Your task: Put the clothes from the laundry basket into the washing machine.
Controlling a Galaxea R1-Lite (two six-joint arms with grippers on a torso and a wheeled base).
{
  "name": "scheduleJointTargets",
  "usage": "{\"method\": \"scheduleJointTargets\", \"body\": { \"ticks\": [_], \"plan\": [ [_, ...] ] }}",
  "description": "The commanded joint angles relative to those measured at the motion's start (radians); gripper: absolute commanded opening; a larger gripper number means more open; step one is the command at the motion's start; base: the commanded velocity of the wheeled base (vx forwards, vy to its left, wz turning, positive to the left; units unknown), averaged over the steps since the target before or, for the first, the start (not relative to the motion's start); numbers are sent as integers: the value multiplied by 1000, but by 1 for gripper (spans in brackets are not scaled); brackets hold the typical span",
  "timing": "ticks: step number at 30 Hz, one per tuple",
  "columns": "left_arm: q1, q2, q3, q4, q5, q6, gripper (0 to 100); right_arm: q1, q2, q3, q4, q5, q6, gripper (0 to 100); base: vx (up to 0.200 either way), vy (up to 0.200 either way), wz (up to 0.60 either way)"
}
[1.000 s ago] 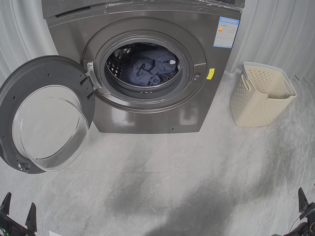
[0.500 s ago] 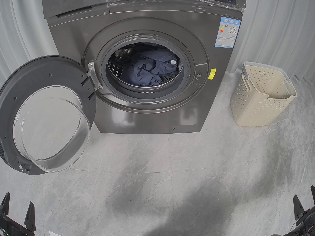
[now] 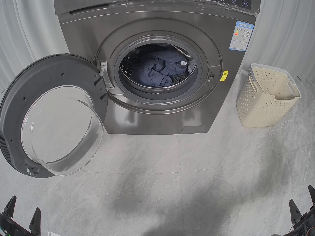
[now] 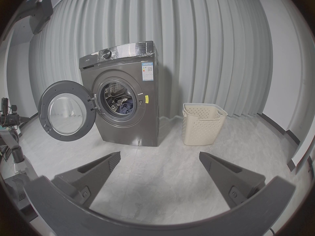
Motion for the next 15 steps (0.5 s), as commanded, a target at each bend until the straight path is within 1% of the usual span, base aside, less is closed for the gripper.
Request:
{"method": "scheduleJointTargets", "body": {
  "ticks": [1,6,10,13,15],
  "plan": [
    [0,-11,16,0,1,-1,100,0,-5,16,0,0,0,100,0,200,0],
    [0,-11,16,0,1,-1,100,0,-5,16,0,0,0,100,0,200,0],
    [0,-11,16,0,-1,5,100,0,-5,16,0,0,0,100,0,200,0],
    [0,-11,16,0,-2,4,100,0,-5,16,0,0,2,100,0,0,0],
    [0,-11,16,0,-1,-2,100,0,-5,16,0,0,2,100,-200,0,0]
  ]
}}
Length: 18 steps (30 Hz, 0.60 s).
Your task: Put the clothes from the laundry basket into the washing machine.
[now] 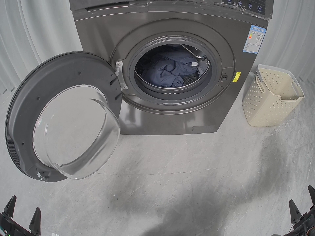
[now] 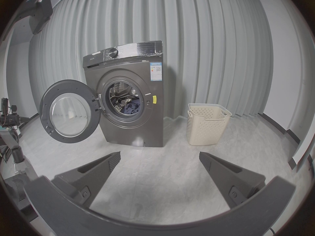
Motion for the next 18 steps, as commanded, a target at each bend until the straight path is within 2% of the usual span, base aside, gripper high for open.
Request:
{"method": "scheduleJointTargets", "body": {
  "ticks": [1,7,13,16,18],
  "plan": [
    [0,-12,16,0,0,-4,100,1,-7,16,0,0,0,100,-200,0,0],
    [0,-12,16,0,0,-7,100,1,-5,16,0,0,0,100,-200,0,0],
    [0,-12,16,0,0,-9,100,-2,-4,16,0,-3,0,100,0,0,0],
    [0,-12,16,0,0,-9,100,-2,-5,16,0,-3,2,100,0,0,600],
    [0,-12,16,0,0,-10,100,1,-5,16,0,-1,2,100,0,0,0]
  ]
}}
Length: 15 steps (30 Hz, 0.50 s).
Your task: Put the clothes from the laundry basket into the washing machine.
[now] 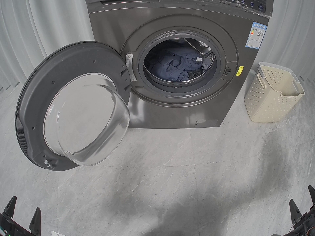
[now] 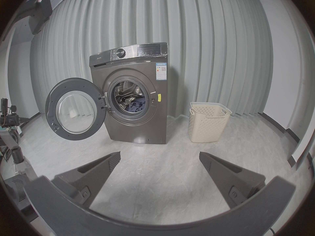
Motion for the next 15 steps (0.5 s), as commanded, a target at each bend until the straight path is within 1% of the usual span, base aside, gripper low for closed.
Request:
{"method": "scheduleJointTargets", "body": {
  "ticks": [1,15],
  "plan": [
    [0,-13,16,0,0,-1,100,3,-6,16,0,1,0,100,0,0,0],
    [0,-13,16,0,0,2,100,3,-7,16,0,1,0,100,0,200,0]
  ]
}}
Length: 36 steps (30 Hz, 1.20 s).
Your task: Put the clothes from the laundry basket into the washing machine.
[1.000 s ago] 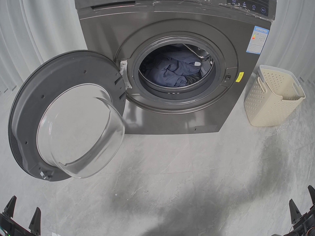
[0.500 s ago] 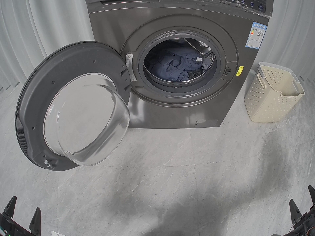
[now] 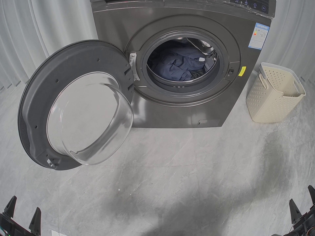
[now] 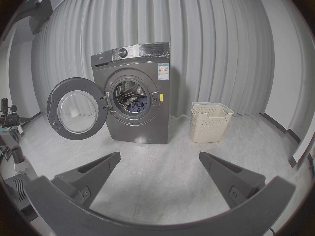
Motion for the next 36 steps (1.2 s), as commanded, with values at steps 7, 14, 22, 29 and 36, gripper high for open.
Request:
{"method": "scheduleJointTargets", "body": {
  "ticks": [7,14,22,29,36],
  "plan": [
    [0,-14,16,0,1,-2,100,0,-7,16,0,1,-1,100,0,29,0],
    [0,-14,16,0,1,-1,100,0,-7,16,0,1,-1,100,0,114,0],
    [0,-14,16,0,-2,30,100,0,-8,16,0,1,1,100,0,125,0],
    [1,-14,16,0,1,30,100,0,-8,16,0,1,4,100,0,0,0],
    [4,21,-133,-55,-9,7,100,0,-8,16,0,1,4,100,0,0,0]
  ]
}}
